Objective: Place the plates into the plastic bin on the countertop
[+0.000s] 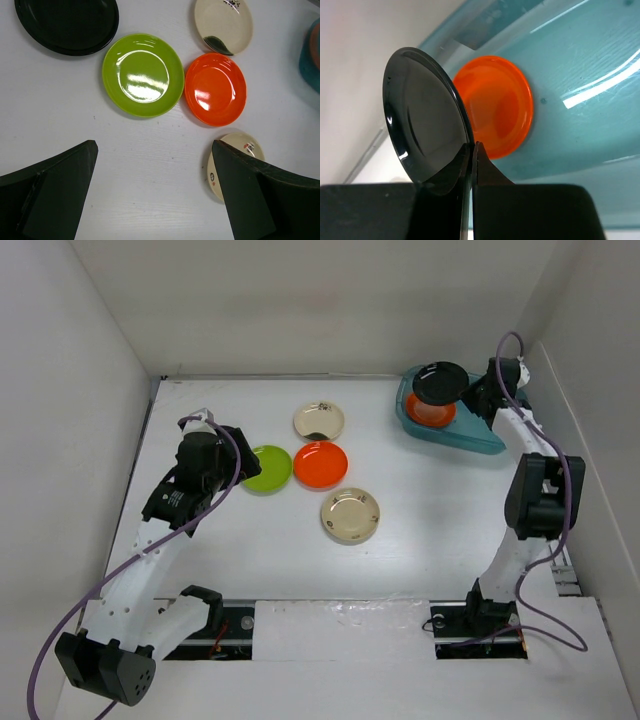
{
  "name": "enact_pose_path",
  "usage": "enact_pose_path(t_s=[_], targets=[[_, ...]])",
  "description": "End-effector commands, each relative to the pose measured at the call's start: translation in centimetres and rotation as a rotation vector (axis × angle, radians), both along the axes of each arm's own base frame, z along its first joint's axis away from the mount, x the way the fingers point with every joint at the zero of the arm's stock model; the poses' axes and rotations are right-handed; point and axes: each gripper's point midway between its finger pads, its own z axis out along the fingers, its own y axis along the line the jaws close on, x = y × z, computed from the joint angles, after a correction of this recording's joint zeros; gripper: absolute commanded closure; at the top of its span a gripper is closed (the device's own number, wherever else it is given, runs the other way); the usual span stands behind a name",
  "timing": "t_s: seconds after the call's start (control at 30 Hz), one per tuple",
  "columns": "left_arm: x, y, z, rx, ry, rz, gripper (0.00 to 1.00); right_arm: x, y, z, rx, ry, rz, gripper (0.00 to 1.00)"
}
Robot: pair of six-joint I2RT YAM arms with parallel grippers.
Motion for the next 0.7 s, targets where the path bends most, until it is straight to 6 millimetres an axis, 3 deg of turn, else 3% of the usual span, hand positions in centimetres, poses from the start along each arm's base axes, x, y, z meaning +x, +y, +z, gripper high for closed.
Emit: enact_pose_path(t_s=[0.0,0.07,0.1,0.27,0.37,0.43,0.47,0.57,0.63,0.67], targets=[[0.1,0.5,0.5,0.005,-0.022,0.016,0.00,2.2,0.9,1.6,0.007,-0.037,0.073,1.00],[0.1,0.5,0.5,0.005,-0.022,0.016,0.00,3.1,0.2,1.5,0.006,-0.039,0.064,1.00],[0.1,0.5,0.5,0.005,-0.022,0.016,0.00,3.4,0.2,0.2,0.010,-0.012,0.064,1.00],[0.1,0.5,0.5,0.005,-0.022,0.016,0.00,3.9,-0.7,-1.8,0.001,0.042,0.048,0.97],[0.1,0.5,0.5,0.005,-0.022,0.016,0.00,4.1,-0.7,-1.9,-0.007,0.044,0.053,0.76],[0.2,0.4,0.3,0.008,-0.013,0.016,0.00,3.5,-0.1,-3.1,-0.003,0.078,0.062,0.60],[0.2,0.4,0.3,0.008,-0.013,0.016,0.00,3.4,-0.1,-1.8,-0.007,0.050,0.062,0.49],[0.2,0.4,0.3,0.008,-0.013,0.016,0.00,3.0,0.5,-0.5,-0.010,0.024,0.071,0.41],[0.2,0.4,0.3,0.008,-0.013,0.016,0.00,1.8,1.7,1.7,-0.029,-0.005,0.100,0.32],[0.2,0.4,0.3,0.008,-0.013,0.016,0.00,1.3,3.4,2.3,-0.037,-0.026,0.124,0.28]])
